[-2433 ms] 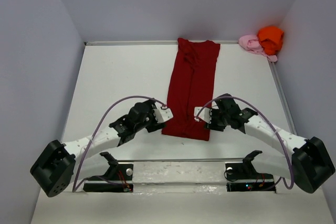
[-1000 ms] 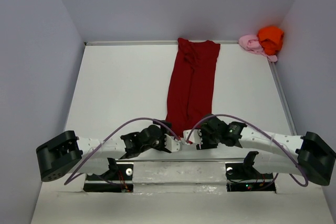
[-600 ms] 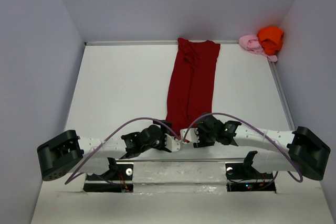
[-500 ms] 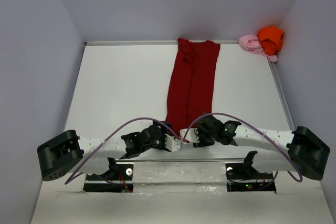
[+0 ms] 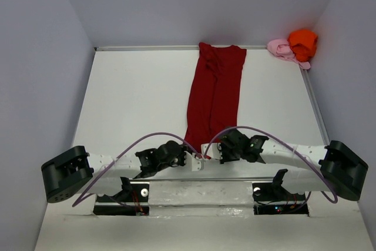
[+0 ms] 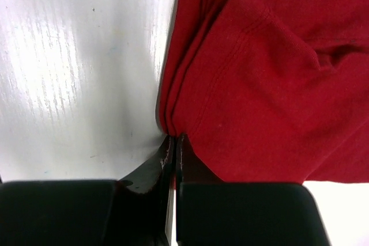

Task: Fold and stack the t-shirts
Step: Fold the tshirt

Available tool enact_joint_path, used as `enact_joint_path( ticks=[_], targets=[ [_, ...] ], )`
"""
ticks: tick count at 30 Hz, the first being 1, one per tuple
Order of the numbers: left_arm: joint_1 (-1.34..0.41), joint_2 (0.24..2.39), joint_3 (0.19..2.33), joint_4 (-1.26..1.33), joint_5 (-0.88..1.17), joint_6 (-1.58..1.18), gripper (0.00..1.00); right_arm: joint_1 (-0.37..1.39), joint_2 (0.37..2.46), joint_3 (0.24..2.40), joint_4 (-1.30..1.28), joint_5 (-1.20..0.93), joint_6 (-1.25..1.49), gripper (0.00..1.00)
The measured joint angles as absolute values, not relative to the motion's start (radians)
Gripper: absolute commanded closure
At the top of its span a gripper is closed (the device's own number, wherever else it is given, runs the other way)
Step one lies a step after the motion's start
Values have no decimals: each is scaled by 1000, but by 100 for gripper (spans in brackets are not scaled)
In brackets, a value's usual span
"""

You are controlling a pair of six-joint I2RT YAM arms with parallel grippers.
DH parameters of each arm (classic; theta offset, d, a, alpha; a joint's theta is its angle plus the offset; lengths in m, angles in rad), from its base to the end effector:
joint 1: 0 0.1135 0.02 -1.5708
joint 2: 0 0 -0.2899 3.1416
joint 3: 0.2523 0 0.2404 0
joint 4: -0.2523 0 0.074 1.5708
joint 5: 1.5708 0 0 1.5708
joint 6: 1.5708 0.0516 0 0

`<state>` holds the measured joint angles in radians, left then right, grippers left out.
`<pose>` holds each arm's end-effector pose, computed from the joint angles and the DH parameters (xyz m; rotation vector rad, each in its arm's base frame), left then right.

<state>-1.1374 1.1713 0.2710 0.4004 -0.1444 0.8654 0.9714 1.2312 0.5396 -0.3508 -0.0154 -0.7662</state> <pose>0.0944 -0.1863 0.1755 1.6899 1.1868 -0.0181 0.1146 0.1692 0.1761 -2.0010 1.6851 0.0925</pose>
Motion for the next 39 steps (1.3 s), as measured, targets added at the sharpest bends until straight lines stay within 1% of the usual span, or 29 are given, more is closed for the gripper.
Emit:
enact_joint_path(
  ticks=[8, 15, 19, 23, 27, 32, 35, 39],
  targets=[
    [-1139, 1170, 271, 414, -136, 859, 100, 971, 1217, 535, -350, 14, -761, 100],
    [-1130, 1061, 271, 395, -160, 854, 100, 971, 1109, 524, -353, 62, -760, 100],
    [-1098, 1014, 281, 389, -165, 854, 100, 971, 1087, 527, -341, 105, -760, 100],
    [-1054, 1011, 304, 390, -162, 855, 100, 971, 1092, 527, -292, 159, -771, 100],
    [-974, 1018, 339, 397, -126, 858, 100, 961, 1125, 527, -215, 195, -794, 100],
    [-841, 1085, 406, 437, -56, 876, 100, 867, 1180, 550, -107, 203, -829, 100],
    [-795, 1129, 435, 463, -17, 883, 100, 781, 1234, 586, -27, 199, -847, 100],
    [-759, 1201, 469, 505, 23, 889, 100, 712, 1298, 633, 46, 200, -862, 100]
  ],
)
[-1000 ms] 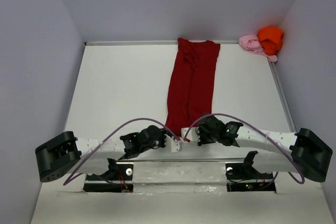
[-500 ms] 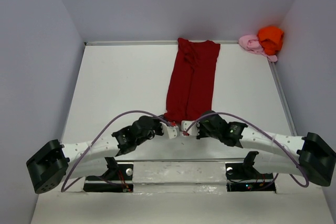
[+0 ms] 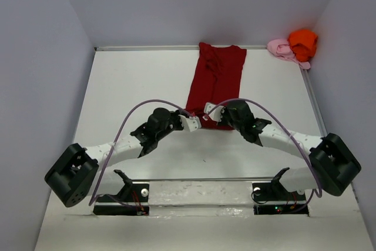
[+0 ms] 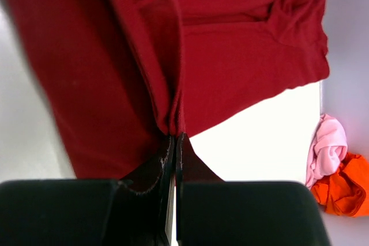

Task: Fold and stack the t-shirts
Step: Fold the tshirt

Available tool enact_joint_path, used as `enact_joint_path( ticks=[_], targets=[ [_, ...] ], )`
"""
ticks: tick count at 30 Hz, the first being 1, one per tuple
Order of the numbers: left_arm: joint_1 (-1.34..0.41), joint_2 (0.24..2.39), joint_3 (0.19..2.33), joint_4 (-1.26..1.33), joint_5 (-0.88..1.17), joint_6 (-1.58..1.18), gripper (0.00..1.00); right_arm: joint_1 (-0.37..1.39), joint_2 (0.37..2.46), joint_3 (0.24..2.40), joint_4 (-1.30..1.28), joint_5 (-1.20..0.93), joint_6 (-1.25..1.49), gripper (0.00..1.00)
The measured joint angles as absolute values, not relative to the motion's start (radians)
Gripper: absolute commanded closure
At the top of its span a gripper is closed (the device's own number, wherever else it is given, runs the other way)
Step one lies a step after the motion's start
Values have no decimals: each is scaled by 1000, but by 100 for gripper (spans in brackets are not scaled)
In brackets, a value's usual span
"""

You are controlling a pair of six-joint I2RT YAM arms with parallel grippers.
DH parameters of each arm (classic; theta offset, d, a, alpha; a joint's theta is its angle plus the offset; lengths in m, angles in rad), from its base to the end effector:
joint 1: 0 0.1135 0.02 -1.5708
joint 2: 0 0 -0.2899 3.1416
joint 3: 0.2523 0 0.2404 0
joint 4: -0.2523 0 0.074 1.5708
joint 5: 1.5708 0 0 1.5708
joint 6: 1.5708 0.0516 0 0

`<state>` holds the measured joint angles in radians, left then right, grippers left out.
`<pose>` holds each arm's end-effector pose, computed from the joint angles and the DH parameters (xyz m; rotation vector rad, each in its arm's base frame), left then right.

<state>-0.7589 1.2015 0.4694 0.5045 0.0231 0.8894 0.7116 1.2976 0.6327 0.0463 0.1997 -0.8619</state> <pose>0.1813 -0.1736 0.2445 1.3315 1.2096 0.0725 0.2062 0.1643 0.2240 -1.4698 1.6255 -0.3034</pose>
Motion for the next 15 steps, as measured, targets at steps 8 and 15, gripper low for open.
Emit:
enact_joint_path(
  ticks=[8, 15],
  targets=[
    [-721, 1349, 547, 559, 80, 913, 100, 643, 1435, 767, 99, 193, -877, 100],
    [-658, 1471, 664, 588, 144, 940, 100, 602, 1515, 853, 124, 184, -888, 100]
  ],
)
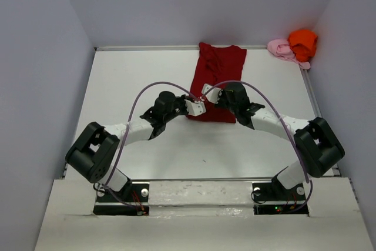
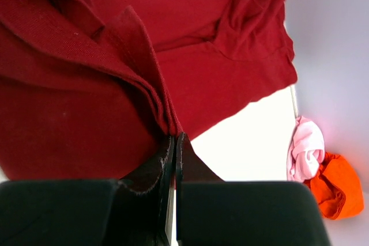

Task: Fold and stack the t-shirts
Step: Fold the tshirt

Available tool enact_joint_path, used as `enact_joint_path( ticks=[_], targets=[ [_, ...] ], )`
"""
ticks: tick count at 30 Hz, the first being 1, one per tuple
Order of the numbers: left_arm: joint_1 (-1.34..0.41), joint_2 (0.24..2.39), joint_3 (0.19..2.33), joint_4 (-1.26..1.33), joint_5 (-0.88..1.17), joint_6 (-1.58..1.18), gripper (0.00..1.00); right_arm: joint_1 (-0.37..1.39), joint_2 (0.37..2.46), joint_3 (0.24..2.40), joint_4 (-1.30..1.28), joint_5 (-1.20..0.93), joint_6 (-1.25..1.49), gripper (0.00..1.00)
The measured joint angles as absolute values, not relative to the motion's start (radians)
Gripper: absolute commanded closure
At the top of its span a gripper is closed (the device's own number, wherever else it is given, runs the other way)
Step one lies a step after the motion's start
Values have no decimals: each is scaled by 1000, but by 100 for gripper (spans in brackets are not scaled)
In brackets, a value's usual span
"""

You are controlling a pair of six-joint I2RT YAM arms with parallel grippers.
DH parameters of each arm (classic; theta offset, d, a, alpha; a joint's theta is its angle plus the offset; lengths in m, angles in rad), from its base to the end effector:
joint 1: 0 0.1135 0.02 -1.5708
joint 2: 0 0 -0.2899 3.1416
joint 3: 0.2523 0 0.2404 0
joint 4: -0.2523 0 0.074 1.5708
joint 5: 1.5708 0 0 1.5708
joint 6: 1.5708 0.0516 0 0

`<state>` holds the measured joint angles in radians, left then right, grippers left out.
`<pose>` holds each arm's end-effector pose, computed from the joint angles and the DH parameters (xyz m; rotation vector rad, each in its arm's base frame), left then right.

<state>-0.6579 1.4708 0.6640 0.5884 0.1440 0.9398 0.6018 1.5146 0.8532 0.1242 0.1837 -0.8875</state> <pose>0.2467 -0.2000 0.2483 1.3507 1.1707 0.0737 0.2786 0.1799 0.2435 -1.3527 1.6312 -0.3642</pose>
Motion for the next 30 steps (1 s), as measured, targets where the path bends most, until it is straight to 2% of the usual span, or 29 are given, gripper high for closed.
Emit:
enact_joint_path(
  ticks=[12, 22, 30],
  targets=[
    [-561, 1716, 841, 710, 138, 952, 100, 505, 1687, 993, 170, 245, -883, 100],
    [-479, 1832, 972, 730, 207, 944, 100, 496, 1794, 1088, 197, 320, -860, 100],
    [-483, 1871, 1055, 736, 233, 941, 100, 479, 1821, 1097, 203, 362, -822, 100]
  ],
)
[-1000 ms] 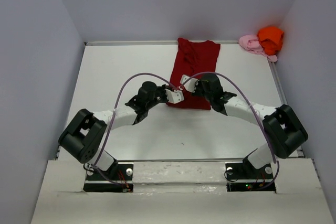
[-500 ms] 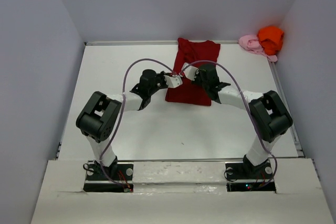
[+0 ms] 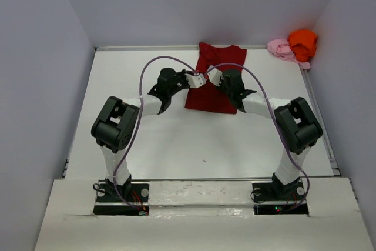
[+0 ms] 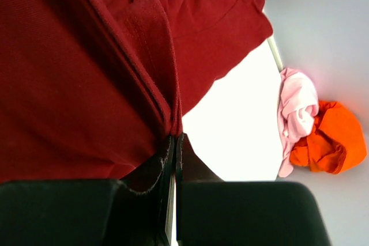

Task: Fold and stack the t-shirts
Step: Fold the tshirt

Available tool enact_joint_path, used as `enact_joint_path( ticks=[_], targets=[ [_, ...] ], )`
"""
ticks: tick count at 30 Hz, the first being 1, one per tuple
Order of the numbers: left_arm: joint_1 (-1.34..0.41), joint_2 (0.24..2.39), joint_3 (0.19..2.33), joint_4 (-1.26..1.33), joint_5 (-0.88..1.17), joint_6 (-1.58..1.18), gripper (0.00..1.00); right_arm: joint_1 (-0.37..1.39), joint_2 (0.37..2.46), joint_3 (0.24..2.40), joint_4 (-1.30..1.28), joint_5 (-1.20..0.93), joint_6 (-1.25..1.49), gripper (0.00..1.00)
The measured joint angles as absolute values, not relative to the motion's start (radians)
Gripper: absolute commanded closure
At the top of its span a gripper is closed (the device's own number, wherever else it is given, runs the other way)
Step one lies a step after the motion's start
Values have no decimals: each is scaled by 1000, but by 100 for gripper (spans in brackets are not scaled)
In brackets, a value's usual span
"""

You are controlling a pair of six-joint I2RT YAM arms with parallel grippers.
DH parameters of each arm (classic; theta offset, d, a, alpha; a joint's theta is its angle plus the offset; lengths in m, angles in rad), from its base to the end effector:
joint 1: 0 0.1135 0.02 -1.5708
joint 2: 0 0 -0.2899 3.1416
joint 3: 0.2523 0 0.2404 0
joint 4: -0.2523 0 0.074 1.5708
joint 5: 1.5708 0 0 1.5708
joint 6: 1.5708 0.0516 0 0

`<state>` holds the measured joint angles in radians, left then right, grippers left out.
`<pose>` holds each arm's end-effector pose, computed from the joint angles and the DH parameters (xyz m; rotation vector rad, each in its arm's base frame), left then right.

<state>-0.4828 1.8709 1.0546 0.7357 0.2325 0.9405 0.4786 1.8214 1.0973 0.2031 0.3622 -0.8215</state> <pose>0.3777 -0.2114 0.2519 1.2064 1.1280 0.1569 0.3742 0.1735 0.2242 -1.0917 1.8031 -0.5853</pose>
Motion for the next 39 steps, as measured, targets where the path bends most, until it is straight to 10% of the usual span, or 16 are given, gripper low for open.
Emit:
enact_joint_path(
  ticks=[9, 11, 12, 13, 16, 19, 39],
  targets=[
    [-534, 1874, 1060, 710, 245, 923, 100, 437, 1822, 1096, 160, 381, -764, 100],
    [-543, 1891, 1076, 711, 242, 914, 79, 420, 1834, 1102, 158, 386, -761, 100],
    [-545, 1899, 1083, 713, 241, 911, 43, 410, 1854, 1114, 157, 388, -759, 100],
    [-547, 1913, 1092, 717, 234, 908, 32, 405, 1873, 1130, 157, 390, -758, 96],
    [-546, 1953, 1094, 753, 189, 898, 14, 390, 1953, 1194, 154, 411, -752, 53],
    [-542, 1971, 1084, 796, 142, 896, 11, 376, 2018, 1250, 157, 427, -756, 41],
    [-453, 1515, 942, 627, 46, 714, 11, 361, 1772, 1084, 86, 268, -773, 42]
  ],
)
